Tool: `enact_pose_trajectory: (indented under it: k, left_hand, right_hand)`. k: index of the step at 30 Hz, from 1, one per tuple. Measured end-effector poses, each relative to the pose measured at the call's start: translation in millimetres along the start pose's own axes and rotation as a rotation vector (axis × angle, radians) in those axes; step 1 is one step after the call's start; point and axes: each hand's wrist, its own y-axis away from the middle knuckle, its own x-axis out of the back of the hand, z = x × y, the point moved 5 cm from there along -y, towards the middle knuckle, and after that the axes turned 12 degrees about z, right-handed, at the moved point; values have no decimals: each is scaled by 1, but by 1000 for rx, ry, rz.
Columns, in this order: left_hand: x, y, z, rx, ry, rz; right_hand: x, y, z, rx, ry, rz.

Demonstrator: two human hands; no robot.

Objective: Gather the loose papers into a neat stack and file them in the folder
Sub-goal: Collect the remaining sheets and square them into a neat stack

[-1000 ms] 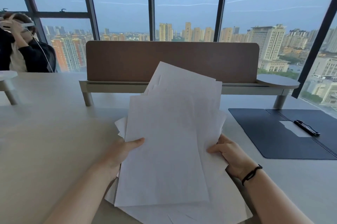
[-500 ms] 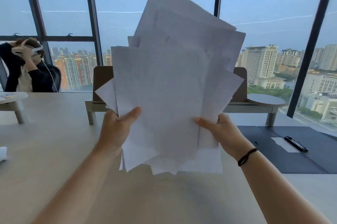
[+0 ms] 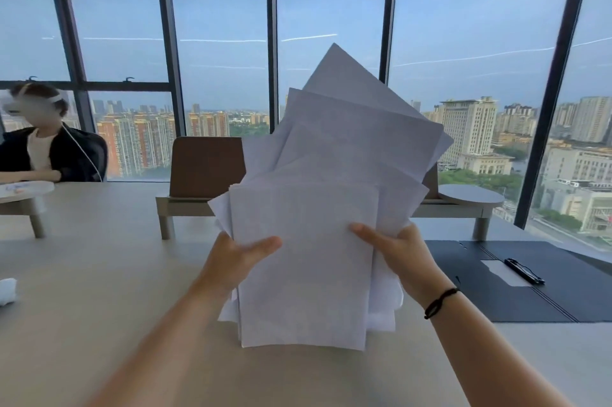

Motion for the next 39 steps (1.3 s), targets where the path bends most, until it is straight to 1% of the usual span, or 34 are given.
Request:
enact_pose_trajectory:
  k: [4,6,8,11,13,15,17,19,21,22,23,25,26,27,30,32,34,37,39]
  left_hand:
    - [12,-9,8,-23,134,13]
    - [15,-8,-1,25,155,-31]
    - [11,-2,-19,91,142,-83]
    - [9,6,-41,143,180,-86]
    - [15,10,-50,152,178,-53]
    - [25,9,-56,166,159,19]
    - [38,2,-62,169,191,100]
    - [49,-6,-58,109,168,176]
    - [56,-11,-49,5,92,202]
    - [54,-12,-43,-35,58,168]
    - [48,-12,-40,-46,27,101]
    - [30,-6,-40,-23,-60,-61]
    - [24,-2,-42,-11,-91,-93]
    - [21,0,-45,5,-94,-81]
    - [19,1,-52,63,21,-22]
    - [21,1,-54,96,46,21]
    - [25,-1,-55,122,44,93]
    - [28,-4,-48,131,99,161]
    - [28,-7,-40,105,152,186]
  right_hand:
    - [-2,-5,-11,23,-125,46]
    - [-4,-7,-17,42,-173,56]
    - [-13,-9,-19,40,-186,32]
    - [-29,-14,-28,70,-138,28]
    - [-29,-18,-34,96,-117,60]
    - [-23,-23,-34,101,-90,80]
    - [-15,-25,-25,81,-33,90]
    - [-11,-21,-14,53,-18,76]
    - [-11,-15,-2,3,-28,32]
    - [-13,-12,3,-17,-28,-1]
    - [-15,-10,7,-31,-19,-26]
    - [-19,-9,15,-44,12,-46]
    - [-21,-9,17,-48,29,-50]
    - [-24,-8,18,-53,48,-56]
    - [-26,-6,22,-77,82,-111]
    - [-20,-5,27,-104,100,-149]
    - [-12,-2,37,-120,171,-200]
    - [3,5,60,-133,432,-268]
    - [10,10,70,-157,537,-276]
